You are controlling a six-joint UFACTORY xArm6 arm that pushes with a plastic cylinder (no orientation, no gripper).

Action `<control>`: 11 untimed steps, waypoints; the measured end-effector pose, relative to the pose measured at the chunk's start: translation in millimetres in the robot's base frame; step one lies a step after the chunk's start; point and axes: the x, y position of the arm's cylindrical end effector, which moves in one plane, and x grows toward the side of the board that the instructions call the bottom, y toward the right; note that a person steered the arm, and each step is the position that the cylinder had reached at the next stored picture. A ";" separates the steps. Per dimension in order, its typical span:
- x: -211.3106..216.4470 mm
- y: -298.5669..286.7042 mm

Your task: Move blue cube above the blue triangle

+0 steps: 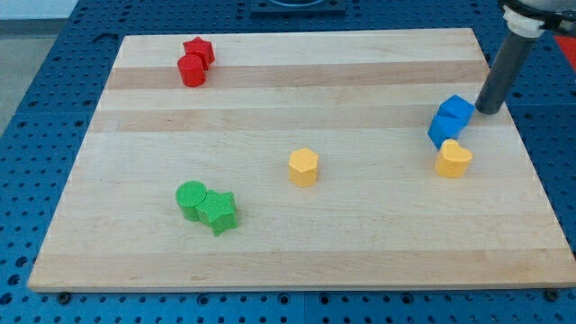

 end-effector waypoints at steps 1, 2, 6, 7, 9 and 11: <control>-2.3 -7.8; -6.4 -22.5; 22.0 25.7; 20.1 6.3; 20.1 -8.8; 20.1 -15.2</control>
